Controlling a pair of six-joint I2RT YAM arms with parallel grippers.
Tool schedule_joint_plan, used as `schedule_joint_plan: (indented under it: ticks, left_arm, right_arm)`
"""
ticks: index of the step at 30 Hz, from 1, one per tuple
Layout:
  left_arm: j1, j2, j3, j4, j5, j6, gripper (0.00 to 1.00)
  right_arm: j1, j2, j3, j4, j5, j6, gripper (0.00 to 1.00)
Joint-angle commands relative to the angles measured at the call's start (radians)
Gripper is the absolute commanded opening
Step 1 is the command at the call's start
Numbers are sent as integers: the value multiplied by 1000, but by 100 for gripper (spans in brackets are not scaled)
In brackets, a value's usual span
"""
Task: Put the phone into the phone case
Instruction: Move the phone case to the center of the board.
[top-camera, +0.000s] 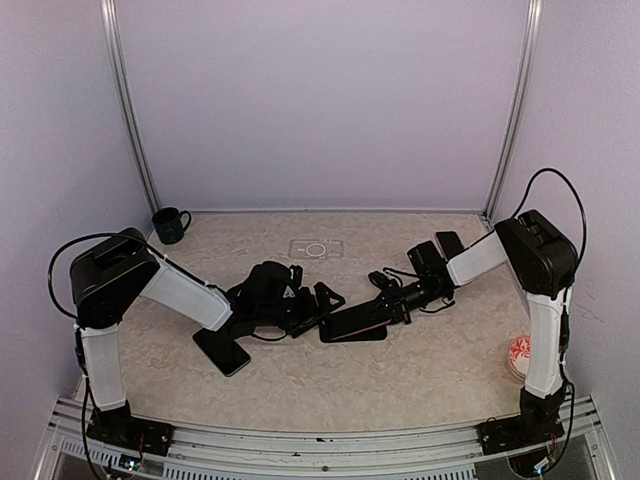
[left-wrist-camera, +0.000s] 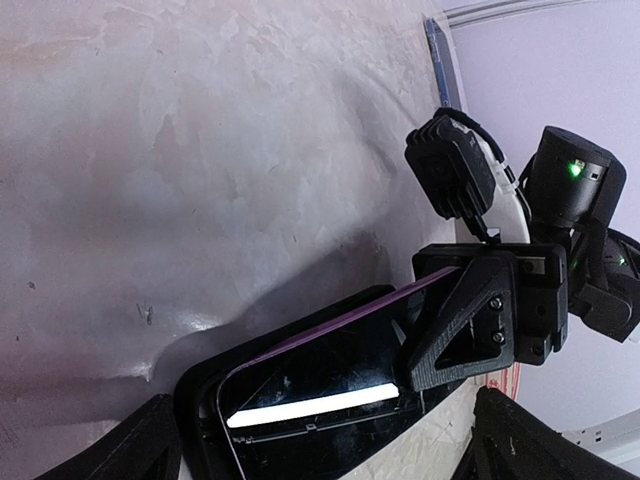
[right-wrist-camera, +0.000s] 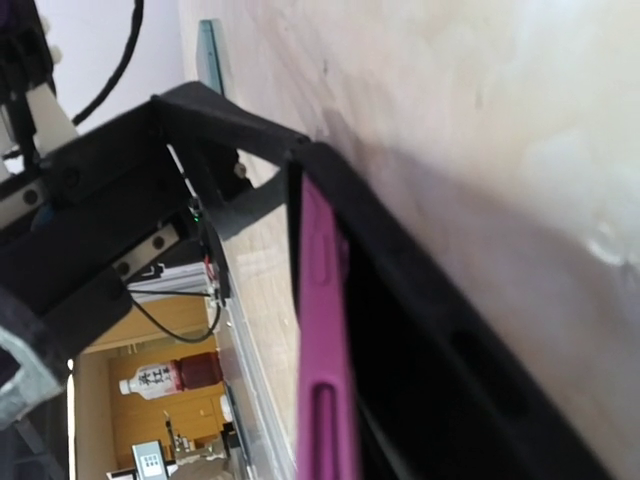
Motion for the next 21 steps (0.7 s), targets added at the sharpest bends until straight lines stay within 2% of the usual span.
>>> schedule_joint_plan:
  ticks: [1,21]
  left_arm:
    - [-49,-15,10,30,47,-26,99]
    - [-70,-9,-10,67,58,-50,99]
  right_arm:
    - [31,6,-43,147,57,106,0]
    - [69,37,-76,313,70,225,0]
